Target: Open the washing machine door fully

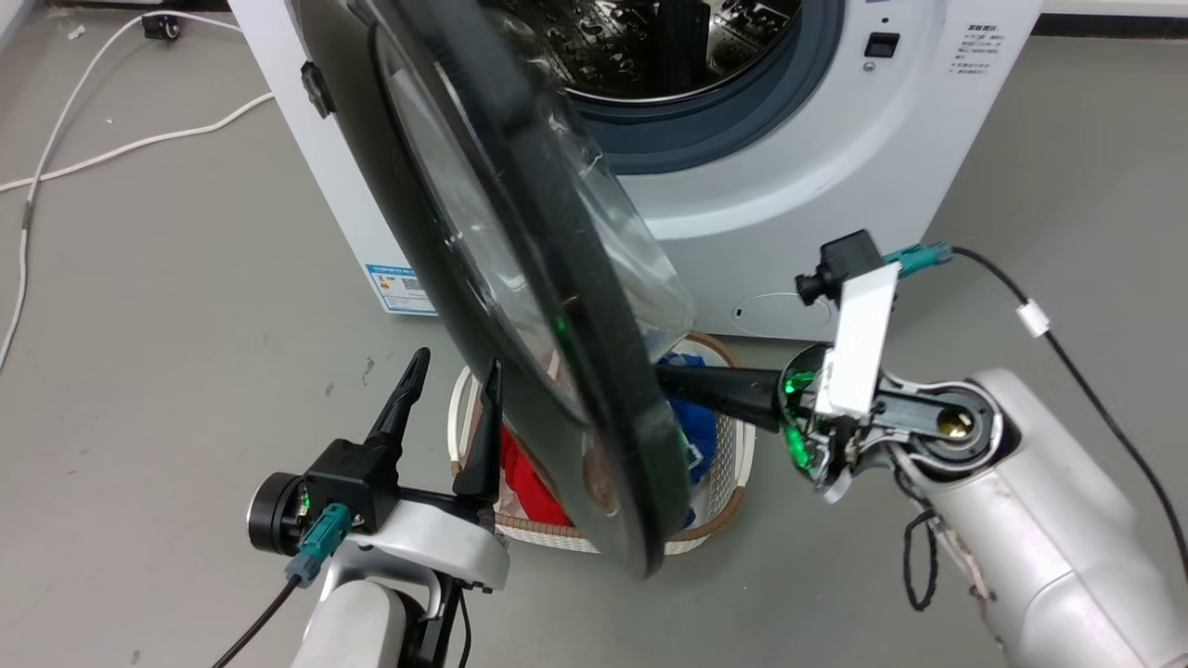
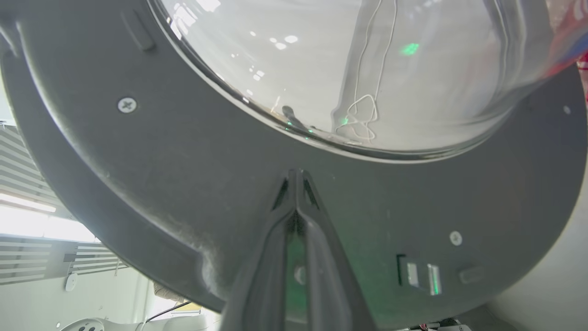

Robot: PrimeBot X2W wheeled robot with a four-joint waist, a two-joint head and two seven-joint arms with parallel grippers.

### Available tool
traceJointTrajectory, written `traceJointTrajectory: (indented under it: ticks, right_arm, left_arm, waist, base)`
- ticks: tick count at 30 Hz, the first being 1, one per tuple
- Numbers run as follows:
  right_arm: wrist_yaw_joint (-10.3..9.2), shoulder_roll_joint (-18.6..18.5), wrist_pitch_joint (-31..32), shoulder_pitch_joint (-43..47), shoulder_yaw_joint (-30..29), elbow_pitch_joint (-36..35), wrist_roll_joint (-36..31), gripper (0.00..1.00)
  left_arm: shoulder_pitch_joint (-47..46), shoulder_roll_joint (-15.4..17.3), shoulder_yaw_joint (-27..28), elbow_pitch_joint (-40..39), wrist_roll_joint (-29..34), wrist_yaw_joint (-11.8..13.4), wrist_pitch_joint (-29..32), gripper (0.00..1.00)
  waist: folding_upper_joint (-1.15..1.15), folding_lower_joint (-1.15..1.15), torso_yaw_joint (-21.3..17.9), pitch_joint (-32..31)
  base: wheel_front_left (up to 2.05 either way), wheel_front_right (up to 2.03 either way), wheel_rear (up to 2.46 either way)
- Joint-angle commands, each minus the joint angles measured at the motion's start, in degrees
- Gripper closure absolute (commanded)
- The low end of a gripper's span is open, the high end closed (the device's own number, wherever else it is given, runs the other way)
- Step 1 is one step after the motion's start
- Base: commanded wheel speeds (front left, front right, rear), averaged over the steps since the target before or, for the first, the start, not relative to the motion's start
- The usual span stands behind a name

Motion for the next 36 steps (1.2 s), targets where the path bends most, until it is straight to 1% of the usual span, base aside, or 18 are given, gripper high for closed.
traceJointTrajectory:
  ticks: [1,5,7,9,13,19,23,24,26,27,28,29,30,31,33,36]
  right_arm:
    - [0.03,1.19,-0.88,1.41,0.94,-1.10,-0.29,1.00]
    - [0.03,2.17,-3.28,2.60,1.79,-2.31,-0.40,1.00]
    - [0.03,2.20,-5.42,3.31,1.60,-2.94,-0.68,1.00]
    - [0.03,2.15,-8.45,3.97,0.90,-3.69,-1.49,1.00]
    - [0.03,2.13,-18.05,5.62,-1.68,-6.07,-4.59,1.00]
    - [0.03,-0.91,-35.52,10.07,-5.43,-8.71,-14.41,1.00]
    - [0.03,-4.78,-45.65,14.07,-7.96,-9.87,-22.03,1.00]
    - [0.03,-4.78,-45.65,14.07,-7.96,-9.87,-22.03,1.00]
    - [0.03,-7.17,-50.77,15.91,-9.01,-9.73,-27.44,1.00]
    - [0.03,-7.73,-52.86,17.03,-9.70,-9.54,-29.38,1.00]
    - [0.03,-8.17,-54.37,18.04,-10.30,-9.36,-31.19,0.85]
    - [0.03,-9.01,-55.75,18.93,-11.04,-9.11,-33.28,0.66]
    - [0.03,-10.05,-56.97,19.60,-11.77,-8.95,-35.76,0.07]
    - [0.02,-11.12,-57.94,20.28,-12.50,-8.58,-38.75,0.00]
    - [0.03,-11.42,-59.38,21.97,-14.88,-8.30,-43.44,0.00]
    - [0.02,-11.82,-60.77,24.34,-20.01,-8.76,-53.21,0.00]
  left_arm:
    - [0.72,-0.02,0.17,-0.05,-0.24,-0.07,-0.14,0.00]
    - [1.08,-0.02,0.06,0.35,-0.37,-0.26,-0.14,0.00]
    - [1.25,-0.02,0.10,0.63,-0.50,-0.32,-0.14,0.00]
    - [1.54,-0.02,0.36,0.73,-0.90,-0.36,-0.14,0.00]
    - [2.72,0.21,1.18,1.01,-1.20,-0.26,-0.14,0.00]
    - [4.08,0.56,1.76,1.72,-1.38,-0.30,-0.14,0.00]
    - [5.04,0.90,2.06,1.99,-1.68,-0.33,-0.14,0.00]
    - [5.04,0.90,2.06,1.99,-1.68,-0.33,-0.14,0.00]
    - [5.42,1.06,2.13,1.99,-1.79,-0.22,-0.14,0.00]
    - [5.61,1.13,2.17,2.00,-1.80,-0.16,-0.14,0.00]
    - [5.81,1.26,2.26,2.01,-1.77,-0.09,-0.14,0.00]
    - [6.07,1.39,2.34,2.04,-1.78,-0.03,-0.14,0.00]
    - [6.21,1.54,2.44,1.99,-1.85,0.03,-0.14,0.00]
    - [6.35,1.58,2.51,1.91,-1.95,0.16,-0.14,0.00]
    - [6.67,1.72,2.57,1.84,-1.91,0.55,-0.05,0.00]
    - [7.12,2.28,3.16,1.53,-2.16,1.21,0.12,0.00]
  waist:
    - [0.00,0.01,-0.21,-0.14]
    - [0.00,0.01,-0.64,-0.80]
    - [0.00,0.01,-0.88,-1.24]
    - [0.00,0.01,-1.26,-1.61]
    - [0.00,0.01,-2.23,-2.97]
    - [0.00,0.01,-3.22,-5.50]
    - [0.00,0.01,-3.81,-7.04]
    - [0.00,0.01,-3.81,-7.04]
    - [0.00,0.01,-4.01,-7.60]
    - [0.00,0.01,-4.08,-7.84]
    - [0.00,0.01,-4.19,-8.13]
    - [0.00,0.01,-4.27,-8.44]
    - [0.00,0.01,-4.36,-8.61]
    - [0.00,0.01,-4.43,-8.82]
    - [0.00,0.01,-4.51,-9.12]
    - [0.00,0.01,-4.66,-9.41]
  base:
    - [0.00,0.00,0.00]
    - [0.00,0.00,0.00]
    - [0.00,0.00,0.00]
    - [0.00,0.00,0.00]
    - [0.00,0.00,0.00]
    - [0.00,0.00,0.00]
    - [0.00,0.00,0.00]
    - [0.00,0.00,0.00]
    - [0.00,0.00,0.00]
    - [0.00,0.00,0.00]
    - [0.00,0.00,0.00]
    - [0.00,0.00,0.00]
    - [0.00,0.00,0.00]
    - [0.00,0.00,0.00]
    - [0.00,0.00,0.00]
    - [0.00,0.00,0.00]
